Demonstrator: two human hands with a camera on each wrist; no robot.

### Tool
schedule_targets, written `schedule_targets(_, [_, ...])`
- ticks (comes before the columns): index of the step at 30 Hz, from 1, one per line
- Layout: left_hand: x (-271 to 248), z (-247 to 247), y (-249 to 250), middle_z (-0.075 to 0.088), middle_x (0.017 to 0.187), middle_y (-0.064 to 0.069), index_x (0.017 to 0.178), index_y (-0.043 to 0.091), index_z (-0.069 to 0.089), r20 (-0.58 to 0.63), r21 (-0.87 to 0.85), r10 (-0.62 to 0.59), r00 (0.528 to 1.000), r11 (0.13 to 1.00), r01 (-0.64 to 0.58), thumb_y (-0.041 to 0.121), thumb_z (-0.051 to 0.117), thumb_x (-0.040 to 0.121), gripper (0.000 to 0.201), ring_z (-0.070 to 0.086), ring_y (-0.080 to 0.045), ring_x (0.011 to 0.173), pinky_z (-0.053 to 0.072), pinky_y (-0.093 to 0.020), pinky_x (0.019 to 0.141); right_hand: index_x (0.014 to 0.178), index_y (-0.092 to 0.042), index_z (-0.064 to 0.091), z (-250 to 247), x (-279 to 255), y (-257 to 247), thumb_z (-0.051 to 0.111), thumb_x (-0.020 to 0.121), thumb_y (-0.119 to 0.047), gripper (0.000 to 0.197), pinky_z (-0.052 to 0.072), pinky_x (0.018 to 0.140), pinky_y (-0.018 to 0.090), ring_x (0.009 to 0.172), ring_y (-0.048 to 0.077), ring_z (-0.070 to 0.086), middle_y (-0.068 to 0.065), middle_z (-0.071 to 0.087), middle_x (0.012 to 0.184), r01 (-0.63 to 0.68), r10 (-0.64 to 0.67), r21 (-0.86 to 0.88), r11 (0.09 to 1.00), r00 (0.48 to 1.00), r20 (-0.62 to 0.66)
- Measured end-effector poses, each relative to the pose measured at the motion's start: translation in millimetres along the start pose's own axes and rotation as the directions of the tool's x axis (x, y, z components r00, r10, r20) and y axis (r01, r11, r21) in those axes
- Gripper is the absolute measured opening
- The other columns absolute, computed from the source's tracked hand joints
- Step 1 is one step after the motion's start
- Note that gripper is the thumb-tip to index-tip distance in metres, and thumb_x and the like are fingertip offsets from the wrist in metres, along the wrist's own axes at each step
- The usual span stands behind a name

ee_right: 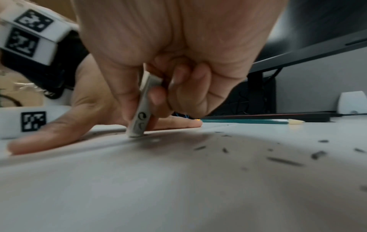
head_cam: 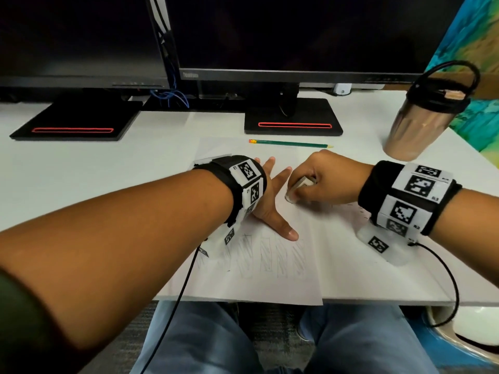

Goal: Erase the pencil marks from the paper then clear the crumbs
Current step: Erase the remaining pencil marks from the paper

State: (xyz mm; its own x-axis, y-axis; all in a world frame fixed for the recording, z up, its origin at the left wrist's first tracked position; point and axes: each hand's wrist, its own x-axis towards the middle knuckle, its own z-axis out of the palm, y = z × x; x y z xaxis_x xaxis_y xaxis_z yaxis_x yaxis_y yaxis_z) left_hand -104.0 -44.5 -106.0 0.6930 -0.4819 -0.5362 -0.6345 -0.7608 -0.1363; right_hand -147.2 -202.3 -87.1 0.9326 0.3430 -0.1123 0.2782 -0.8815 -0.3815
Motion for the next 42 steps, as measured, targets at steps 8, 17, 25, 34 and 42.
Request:
schedule_targets(8, [0.0,0.9,-0.9,-0.030,0.161,-0.008,0.150,0.036,-0.030,-0.014,-0.015,0.012,1.000,1.000,-0.012,0.096,0.055,0.052,0.143,-0.013,-0.039,0.151,0.005,-0.060,0.118,0.088,-0.028,0.077,-2.7,3.5,6.5,0.070,0.083,-0.031,0.009,0.054,0.070,0.038,0.071,0.018,0.063,0.000,0.073,0.076,-0.050,0.050,0.014,0.999,0.998,-0.027])
schedule_targets(17, [-1.2,-0.1,0.8,-0.029,0.161,-0.008,0.150,0.035,-0.030,-0.009,-0.001,0.010,1.000,1.000,-0.010,0.095,0.057,0.053,0.143,-0.013,-0.038,0.151,0.006,-0.061,0.118,0.090,-0.025,0.077,-4.0,4.7,8.0,0.067,0.085,-0.028,0.012,0.055,0.077,0.039,0.079,0.016,0.065,-0.003,0.074,0.082,-0.065,0.062,-0.050,0.997,0.996,-0.066])
schedule_targets(25, [-3.8,-2.6,0.4,-0.032,0.160,-0.007,0.148,0.036,-0.031,0.025,-0.003,0.017,1.000,1.000,-0.016,0.095,0.058,0.053,0.143,-0.016,-0.037,0.150,0.003,-0.060,0.118,0.090,-0.025,0.076,-8.7,-13.1,4.3,0.066,0.083,-0.029,0.013,0.054,0.076,0.037,0.075,0.012,0.064,-0.006,0.074,0.082,-0.016,0.012,-0.032,0.999,0.995,-0.098])
schedule_targets(34, [-7.4,7.8,8.9,-0.040,0.156,-0.005,0.143,0.036,-0.038,0.029,-0.023,0.122,0.992,0.992,-0.122,0.092,0.062,0.055,0.144,-0.032,-0.033,0.145,-0.007,-0.062,0.117,0.096,-0.024,0.075,-6.9,-10.3,-0.9,0.063,0.086,-0.031,0.017,0.054,0.075,0.037,0.076,0.013,0.065,-0.005,0.074,0.084,-0.012,0.010,-0.140,0.990,1.000,-0.017])
schedule_targets(42, [-5.9,5.9,12.8,-0.040,0.156,-0.009,0.151,0.034,-0.026,0.043,0.048,0.064,0.997,0.997,-0.066,0.093,0.059,0.054,0.142,-0.029,-0.036,0.146,-0.002,-0.062,0.117,0.096,-0.022,0.075,-3.4,-7.9,-18.8,0.062,0.086,-0.028,0.017,0.054,0.072,0.030,0.072,0.011,0.064,-0.006,0.073,0.082,0.070,-0.044,-0.176,0.982,0.988,0.148])
